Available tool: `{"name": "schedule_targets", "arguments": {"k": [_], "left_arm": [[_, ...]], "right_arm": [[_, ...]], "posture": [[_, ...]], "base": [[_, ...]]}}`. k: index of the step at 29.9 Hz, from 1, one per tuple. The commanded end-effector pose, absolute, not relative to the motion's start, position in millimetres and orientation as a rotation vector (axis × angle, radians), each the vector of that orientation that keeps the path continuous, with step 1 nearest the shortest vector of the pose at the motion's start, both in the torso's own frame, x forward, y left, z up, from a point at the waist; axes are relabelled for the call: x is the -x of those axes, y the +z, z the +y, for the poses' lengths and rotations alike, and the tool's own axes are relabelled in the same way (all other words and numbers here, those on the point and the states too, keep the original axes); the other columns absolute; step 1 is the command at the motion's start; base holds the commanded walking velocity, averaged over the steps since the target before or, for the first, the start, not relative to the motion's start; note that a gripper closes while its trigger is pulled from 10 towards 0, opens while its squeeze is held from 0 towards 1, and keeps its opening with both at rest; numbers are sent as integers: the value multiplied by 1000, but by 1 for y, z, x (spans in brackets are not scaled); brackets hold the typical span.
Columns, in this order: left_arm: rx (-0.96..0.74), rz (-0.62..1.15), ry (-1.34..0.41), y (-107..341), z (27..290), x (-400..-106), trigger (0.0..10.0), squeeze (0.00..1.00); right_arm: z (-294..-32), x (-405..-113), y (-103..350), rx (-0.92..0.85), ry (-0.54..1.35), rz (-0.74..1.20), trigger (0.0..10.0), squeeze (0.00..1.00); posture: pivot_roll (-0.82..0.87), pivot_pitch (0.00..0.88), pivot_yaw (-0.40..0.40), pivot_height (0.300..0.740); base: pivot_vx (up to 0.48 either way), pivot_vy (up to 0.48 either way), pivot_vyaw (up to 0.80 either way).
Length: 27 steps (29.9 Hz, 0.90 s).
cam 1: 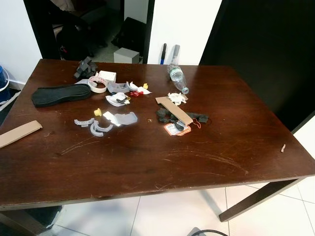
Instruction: Picking trash to rubbish bin
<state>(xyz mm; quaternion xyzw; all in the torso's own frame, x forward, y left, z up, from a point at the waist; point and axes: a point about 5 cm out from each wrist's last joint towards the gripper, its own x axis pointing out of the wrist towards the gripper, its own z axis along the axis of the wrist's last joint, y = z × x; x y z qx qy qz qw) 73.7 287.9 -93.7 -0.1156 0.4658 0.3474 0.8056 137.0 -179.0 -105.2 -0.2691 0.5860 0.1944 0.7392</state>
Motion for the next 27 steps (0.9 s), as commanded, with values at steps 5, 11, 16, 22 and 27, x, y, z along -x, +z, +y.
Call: {"name": "schedule_targets", "arguments": {"k": [5, 11, 16, 22, 27], "left_arm": [[269, 875, 1269, -68, 352, -5, 10000, 0], [226, 783, 1432, -48, 380, 12, 10000, 0], [93, 435, 1646, 18, 447, 13, 10000, 0], [-17, -37, 1548, 110, 496, -48, 10000, 0], [-39, -402, 1303, 192, 501, -114, 10000, 0]], "right_arm": [[-163, -130, -109, 556, 491, 1278, 10000, 0], [-163, -130, -109, 570, 502, 1276, 10000, 0], [-163, -131, -108, 583, 509, 1272, 10000, 0], [-163, -131, -108, 589, 511, 1270, 10000, 0], [-163, -131, -108, 584, 507, 1271, 10000, 0]], "posture": [[226, 112, -94, 740], [243, 116, -107, 740], [256, 118, -117, 740], [255, 118, -121, 740], [241, 110, -113, 740]], "base": [[0, 0, 0], [0, 0, 0], [0, 0, 0], [0, 0, 0], [0, 0, 0]]}}
